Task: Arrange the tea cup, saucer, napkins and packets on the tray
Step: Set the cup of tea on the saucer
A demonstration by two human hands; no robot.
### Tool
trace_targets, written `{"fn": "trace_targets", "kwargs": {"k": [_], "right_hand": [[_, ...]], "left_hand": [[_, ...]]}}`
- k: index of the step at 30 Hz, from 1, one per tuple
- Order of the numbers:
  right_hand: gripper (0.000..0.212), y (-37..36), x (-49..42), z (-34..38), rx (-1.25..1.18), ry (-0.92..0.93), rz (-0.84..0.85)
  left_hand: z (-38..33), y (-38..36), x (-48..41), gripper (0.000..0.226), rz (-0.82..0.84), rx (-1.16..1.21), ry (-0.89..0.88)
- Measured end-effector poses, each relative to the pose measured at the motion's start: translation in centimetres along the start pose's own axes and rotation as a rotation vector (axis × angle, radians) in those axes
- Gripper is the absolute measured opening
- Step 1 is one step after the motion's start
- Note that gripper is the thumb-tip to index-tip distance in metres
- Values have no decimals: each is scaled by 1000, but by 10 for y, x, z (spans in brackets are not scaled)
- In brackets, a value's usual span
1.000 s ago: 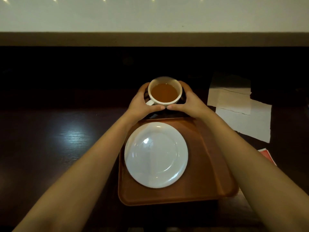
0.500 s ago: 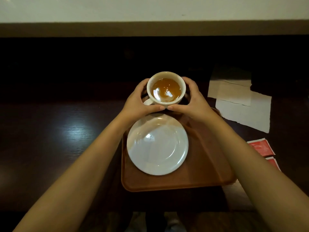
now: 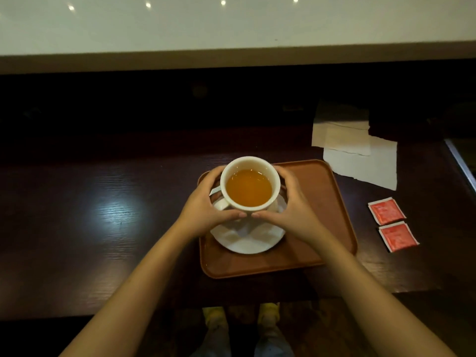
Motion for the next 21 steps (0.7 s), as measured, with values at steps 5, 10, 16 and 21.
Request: {"fn": "trace_targets", "kwargs": {"k": [5,10,16,21], "right_hand": [[87,-14,19,-6,-33,-26,-27],[91,-22,25,-17,-25,-80,-64],[91,-25,28,-20,-20,-84,-109],[91,-26,29,-20,-11,-92,-118]], "left_hand": [[7,-4,13,94,59,-37,-13],[15,-8,14,95,120,-34,-12],[16,-9,10,93,177,-63,-58],[15,-9,8,95,196,-74,-75]]}}
Point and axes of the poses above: each hand's wrist, its own x-axis away from the middle knuckle, its own y-axis out of the back of the hand, z = x × y, the point moved 9 cm from there along -x, towards the middle knuckle, and after that the axes turned 7 degrees about -x, right-handed, at the moved point
